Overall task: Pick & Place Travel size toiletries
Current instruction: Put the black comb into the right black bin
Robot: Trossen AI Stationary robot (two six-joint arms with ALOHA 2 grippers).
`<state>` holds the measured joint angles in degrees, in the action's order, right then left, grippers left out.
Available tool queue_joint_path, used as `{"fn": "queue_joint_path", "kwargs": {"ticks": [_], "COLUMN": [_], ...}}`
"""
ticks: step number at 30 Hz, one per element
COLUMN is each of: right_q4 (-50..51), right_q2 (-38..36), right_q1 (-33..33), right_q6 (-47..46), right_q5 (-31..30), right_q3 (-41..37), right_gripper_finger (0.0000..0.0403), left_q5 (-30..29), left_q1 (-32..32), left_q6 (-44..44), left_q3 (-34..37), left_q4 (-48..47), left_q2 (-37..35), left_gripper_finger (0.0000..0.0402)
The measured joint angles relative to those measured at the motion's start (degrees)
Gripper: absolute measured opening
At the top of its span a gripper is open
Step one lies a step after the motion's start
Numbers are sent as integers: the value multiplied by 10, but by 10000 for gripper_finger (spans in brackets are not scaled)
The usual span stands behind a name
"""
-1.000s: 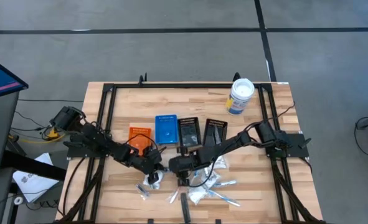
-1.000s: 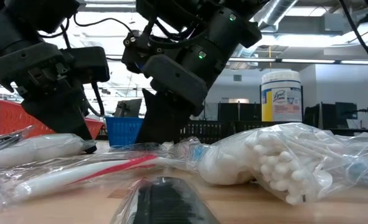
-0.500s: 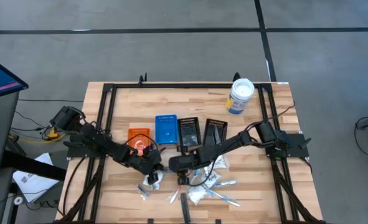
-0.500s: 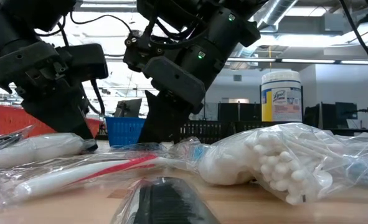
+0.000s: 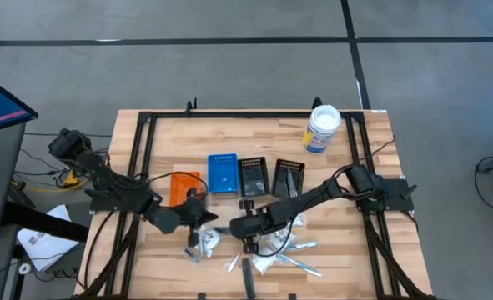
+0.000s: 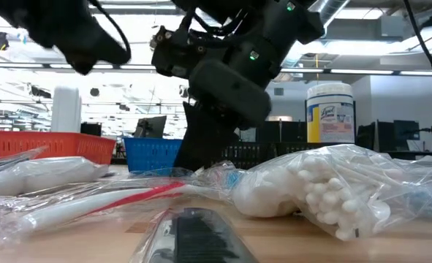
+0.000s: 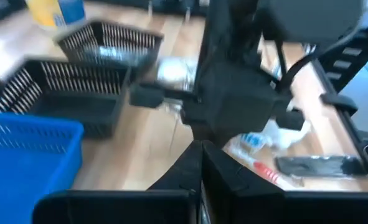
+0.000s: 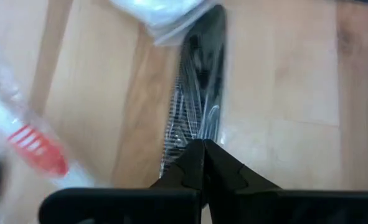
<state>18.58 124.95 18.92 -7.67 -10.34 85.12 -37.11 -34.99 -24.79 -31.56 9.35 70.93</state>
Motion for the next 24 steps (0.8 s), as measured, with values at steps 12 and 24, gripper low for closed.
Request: {"fn": "queue_joint_path", "kwargs": {"ticks": [12, 24], "right_q4": [-4, 17], "right_q2": [-52, -52], "right_q1": [13, 34], "right_q6": [16, 34], "right_q5": [-31, -13], "right_q3": [3, 3], "right_gripper_finger": [0, 0], "left_q5": [-64, 17], "left_q1": [-30, -80], "left_q6": [-2, -40], "left_q3": [34, 51], "left_q4": [3, 11], "left_q2": [-60, -60], "left_gripper_finger": [2, 2]}}
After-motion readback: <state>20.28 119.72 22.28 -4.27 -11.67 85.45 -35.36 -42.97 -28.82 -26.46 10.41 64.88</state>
